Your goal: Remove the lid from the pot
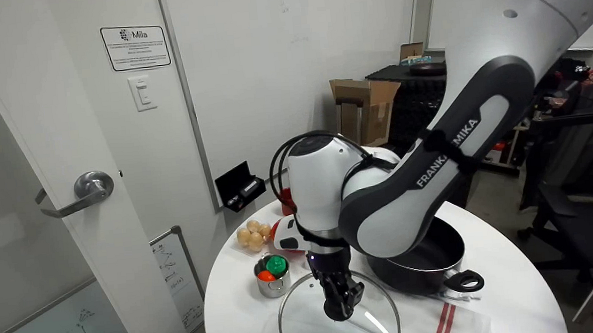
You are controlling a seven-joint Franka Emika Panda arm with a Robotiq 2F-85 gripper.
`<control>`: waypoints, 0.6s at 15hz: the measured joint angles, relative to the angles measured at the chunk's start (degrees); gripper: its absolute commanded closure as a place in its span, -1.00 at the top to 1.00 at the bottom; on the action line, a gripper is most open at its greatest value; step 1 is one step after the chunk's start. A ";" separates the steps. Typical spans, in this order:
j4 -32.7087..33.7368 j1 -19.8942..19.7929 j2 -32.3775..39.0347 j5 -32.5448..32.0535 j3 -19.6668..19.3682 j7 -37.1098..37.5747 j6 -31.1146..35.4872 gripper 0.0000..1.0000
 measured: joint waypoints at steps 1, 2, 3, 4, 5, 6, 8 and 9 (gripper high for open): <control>2.07 0.17 1.87 0.00 0.00 -0.60 -0.92 -0.50; 4.02 0.27 3.70 0.01 0.00 -1.13 -1.71 -0.50; 5.70 0.31 5.34 0.01 0.00 -1.49 -2.36 -0.50; 7.23 0.30 6.94 0.03 -0.01 -1.86 -2.89 -0.50; 8.55 0.26 8.39 0.11 -0.02 -2.27 -3.29 -0.50; 9.61 0.17 9.70 0.19 -0.02 -2.55 -3.40 -0.50; 11.27 -0.09 11.89 0.32 -0.03 -3.00 -3.41 -0.50; 12.01 -0.17 12.59 0.34 -0.01 -3.29 -3.39 -0.50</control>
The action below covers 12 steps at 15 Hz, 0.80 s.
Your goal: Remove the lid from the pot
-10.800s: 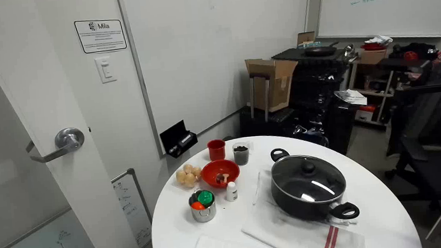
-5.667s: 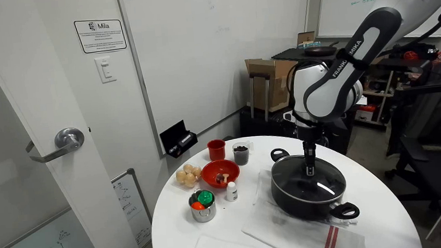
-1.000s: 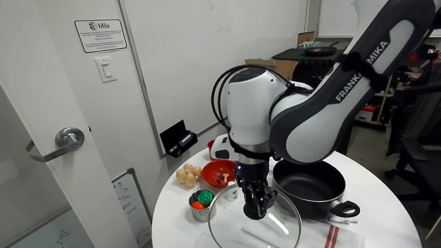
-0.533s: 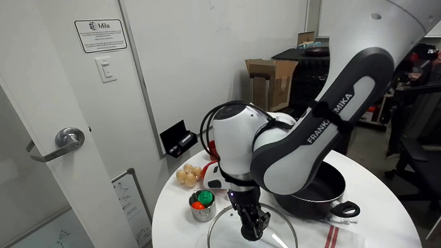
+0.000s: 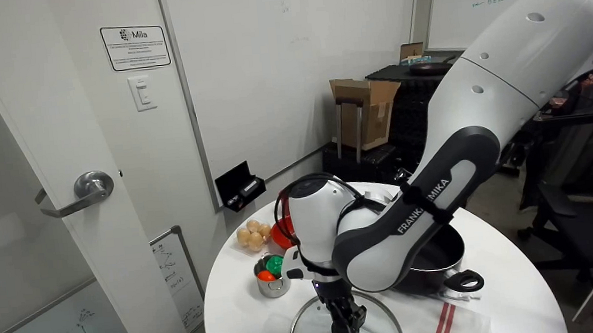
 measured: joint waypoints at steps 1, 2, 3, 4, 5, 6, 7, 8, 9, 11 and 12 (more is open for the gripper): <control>0.37 -0.01 0.11 0.03 0.02 -0.12 -0.02 -0.50; 0.57 -0.01 0.21 0.06 0.02 -0.26 -0.02 -0.50; 0.74 0.01 0.32 0.06 0.02 -0.31 -0.02 -0.50; 0.85 0.02 0.39 0.06 0.02 -0.32 -0.02 -0.50; 0.86 0.02 0.40 0.06 0.02 -0.34 -0.02 0.47; 0.87 0.04 0.40 0.06 0.01 -0.35 -0.02 0.54; 0.87 0.06 0.43 0.06 0.01 -0.37 -0.02 0.65; 0.87 0.11 0.53 0.06 0.02 -0.46 -0.02 0.81; 0.87 0.15 0.64 0.06 0.03 -0.54 -0.02 0.94; 0.87 0.26 0.75 0.06 0.05 -0.58 0.01 1.00; 0.87 0.29 0.74 0.06 0.08 -0.58 0.10 1.00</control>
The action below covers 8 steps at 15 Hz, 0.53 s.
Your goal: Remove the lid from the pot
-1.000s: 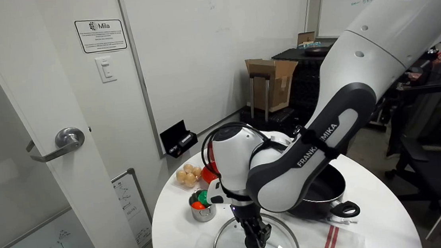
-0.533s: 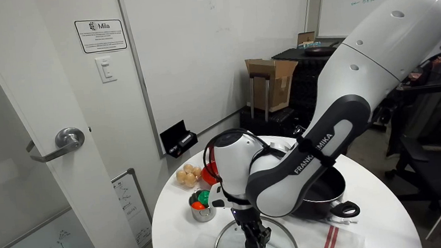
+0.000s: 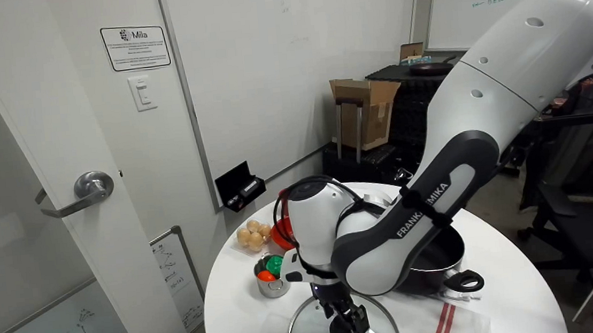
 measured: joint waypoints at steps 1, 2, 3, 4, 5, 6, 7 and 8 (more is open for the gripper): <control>0.00 0.01 -0.02 0.00 0.03 0.00 0.14 1.00; -0.06 0.01 -0.10 -0.02 0.07 0.00 0.32 1.00; -0.22 0.00 -0.27 -0.02 0.10 0.00 0.65 1.00; -0.45 0.00 -0.52 -0.03 0.11 0.01 1.04 1.00; -0.92 -0.02 -0.93 -0.03 0.11 0.02 1.67 1.00; -1.52 -0.03 -1.38 -0.03 0.11 0.03 2.46 1.00; -2.37 -0.05 -1.97 -0.03 0.11 0.06 3.47 1.00; -3.55 -0.07 -2.75 -0.04 0.11 0.08 4.67 1.00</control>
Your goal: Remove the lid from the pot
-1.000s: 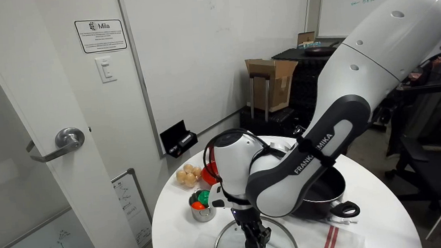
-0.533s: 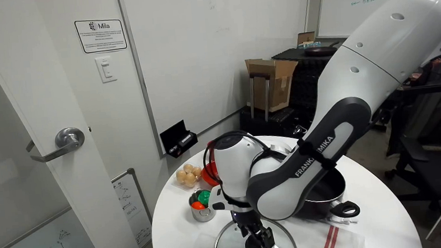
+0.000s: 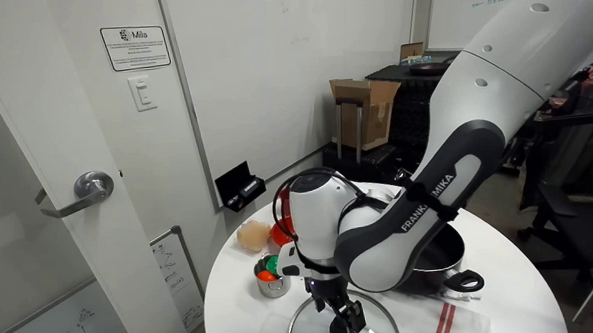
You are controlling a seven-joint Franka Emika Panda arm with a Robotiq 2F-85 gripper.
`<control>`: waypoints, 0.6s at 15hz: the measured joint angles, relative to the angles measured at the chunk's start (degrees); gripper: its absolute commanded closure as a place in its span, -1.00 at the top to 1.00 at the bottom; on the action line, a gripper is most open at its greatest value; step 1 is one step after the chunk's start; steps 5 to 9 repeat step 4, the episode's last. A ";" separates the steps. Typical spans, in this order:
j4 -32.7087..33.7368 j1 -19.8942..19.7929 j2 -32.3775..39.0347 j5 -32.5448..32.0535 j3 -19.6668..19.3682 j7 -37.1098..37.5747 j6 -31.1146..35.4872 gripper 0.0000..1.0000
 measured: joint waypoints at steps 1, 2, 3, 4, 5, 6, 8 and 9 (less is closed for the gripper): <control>-1.46 0.00 -0.94 0.00 0.01 0.04 1.42 1.00; -3.24 0.00 -2.05 -0.03 0.02 0.17 2.98 1.00; -5.25 0.01 -3.29 -0.06 0.02 0.32 4.69 1.00; -7.38 0.05 -4.61 -0.07 0.03 0.47 6.43 1.00; -7.38 0.05 -4.61 -0.07 0.03 0.47 6.43 1.00; -7.38 0.05 -4.61 -0.07 0.03 0.47 6.43 1.00; -7.38 0.05 -4.61 -0.07 0.03 0.47 6.43 1.00; -7.38 0.05 -4.61 -0.07 0.03 0.47 6.43 1.00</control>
